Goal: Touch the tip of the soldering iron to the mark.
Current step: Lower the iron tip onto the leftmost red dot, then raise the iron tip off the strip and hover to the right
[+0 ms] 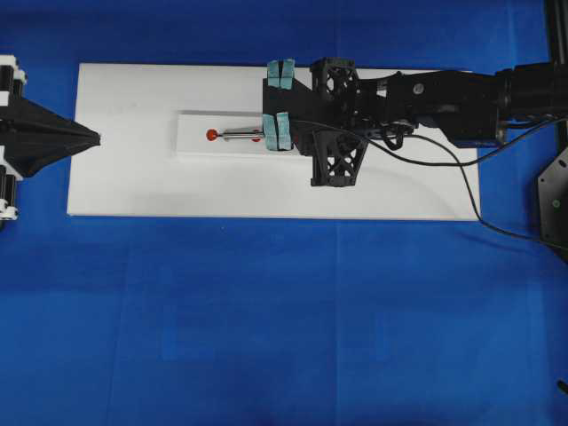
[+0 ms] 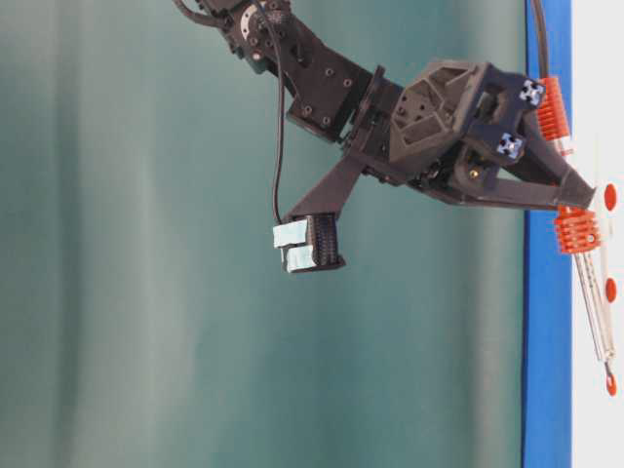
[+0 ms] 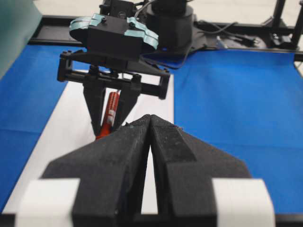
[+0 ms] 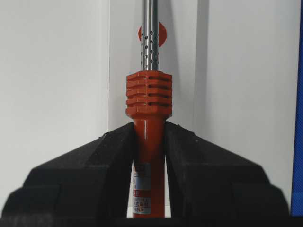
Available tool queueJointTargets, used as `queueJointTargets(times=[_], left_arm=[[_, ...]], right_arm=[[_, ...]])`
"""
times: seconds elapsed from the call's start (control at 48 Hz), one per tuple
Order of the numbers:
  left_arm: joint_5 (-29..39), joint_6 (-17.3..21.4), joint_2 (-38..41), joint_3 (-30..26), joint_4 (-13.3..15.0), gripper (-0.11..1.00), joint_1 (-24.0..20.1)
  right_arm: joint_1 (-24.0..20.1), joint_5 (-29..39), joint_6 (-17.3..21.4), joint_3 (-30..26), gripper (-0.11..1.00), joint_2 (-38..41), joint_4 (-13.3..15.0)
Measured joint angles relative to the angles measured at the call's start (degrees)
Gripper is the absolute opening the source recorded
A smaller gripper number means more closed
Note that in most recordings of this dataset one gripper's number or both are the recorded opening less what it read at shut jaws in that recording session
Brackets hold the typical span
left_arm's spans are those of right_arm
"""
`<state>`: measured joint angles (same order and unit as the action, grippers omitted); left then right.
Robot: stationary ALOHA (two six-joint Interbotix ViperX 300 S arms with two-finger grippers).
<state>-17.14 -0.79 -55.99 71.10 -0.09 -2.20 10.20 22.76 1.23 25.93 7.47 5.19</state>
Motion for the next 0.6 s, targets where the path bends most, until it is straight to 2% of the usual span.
queueJointTargets(times=[0.292, 0.48, 0.605], left_arm=[[0.0, 0.0, -0.1, 0.0, 0.0, 0.02, 0.0], [0.0, 0.0, 0.0, 0.0, 0.0, 0.02, 0.0], [0.0, 0.0, 0.0, 0.0, 0.0, 0.02, 0.0]], right_arm=[[0.0, 2.1, 0.0, -1.4, 0.06, -0.3, 0.0], [-0.1, 5.6, 0.0, -3.1, 0.06, -3.3, 0.0], [-0.1, 8.8, 0.4, -4.4, 0.06, -5.7, 1.2]])
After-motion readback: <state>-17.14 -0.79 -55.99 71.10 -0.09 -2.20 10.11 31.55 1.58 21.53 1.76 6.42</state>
